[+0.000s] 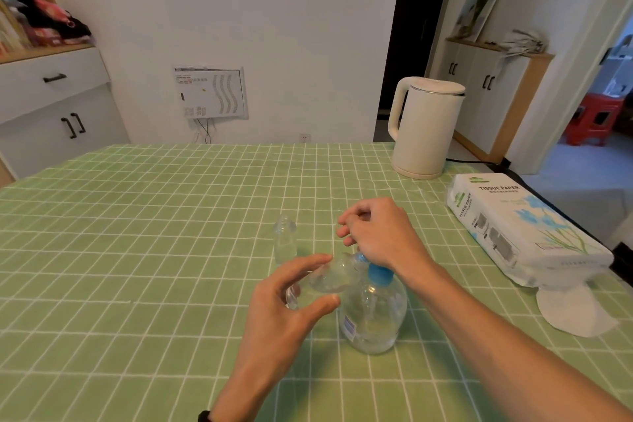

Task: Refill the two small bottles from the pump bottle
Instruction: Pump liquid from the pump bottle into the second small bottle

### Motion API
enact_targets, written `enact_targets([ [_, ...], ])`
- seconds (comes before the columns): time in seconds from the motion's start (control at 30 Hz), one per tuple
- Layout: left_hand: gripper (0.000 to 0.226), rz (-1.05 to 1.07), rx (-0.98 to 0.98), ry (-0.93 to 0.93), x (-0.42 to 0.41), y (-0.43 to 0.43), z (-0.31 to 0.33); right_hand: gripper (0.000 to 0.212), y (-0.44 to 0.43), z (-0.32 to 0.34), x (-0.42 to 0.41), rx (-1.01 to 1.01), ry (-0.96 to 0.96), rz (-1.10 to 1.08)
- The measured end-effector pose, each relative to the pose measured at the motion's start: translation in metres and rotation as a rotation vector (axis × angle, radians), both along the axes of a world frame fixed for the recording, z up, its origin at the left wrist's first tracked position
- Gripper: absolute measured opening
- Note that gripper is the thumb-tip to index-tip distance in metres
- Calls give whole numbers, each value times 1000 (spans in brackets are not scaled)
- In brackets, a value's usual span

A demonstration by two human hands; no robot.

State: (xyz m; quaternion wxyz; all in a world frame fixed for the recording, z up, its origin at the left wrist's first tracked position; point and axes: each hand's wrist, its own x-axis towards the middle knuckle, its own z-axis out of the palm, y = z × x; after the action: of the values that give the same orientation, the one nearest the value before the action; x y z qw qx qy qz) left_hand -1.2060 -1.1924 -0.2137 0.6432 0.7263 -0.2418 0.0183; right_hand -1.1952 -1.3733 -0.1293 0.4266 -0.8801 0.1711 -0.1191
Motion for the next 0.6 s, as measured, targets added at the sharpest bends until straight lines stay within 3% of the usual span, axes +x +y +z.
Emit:
enact_targets([
  [0.17, 60, -11, 20, 0, 0, 1, -4, 27, 1, -2, -1, -9, -5, -3],
  [0.6, 52, -15, -25, 22, -1, 0, 3, 22, 4, 10, 1, -86, 23, 29],
])
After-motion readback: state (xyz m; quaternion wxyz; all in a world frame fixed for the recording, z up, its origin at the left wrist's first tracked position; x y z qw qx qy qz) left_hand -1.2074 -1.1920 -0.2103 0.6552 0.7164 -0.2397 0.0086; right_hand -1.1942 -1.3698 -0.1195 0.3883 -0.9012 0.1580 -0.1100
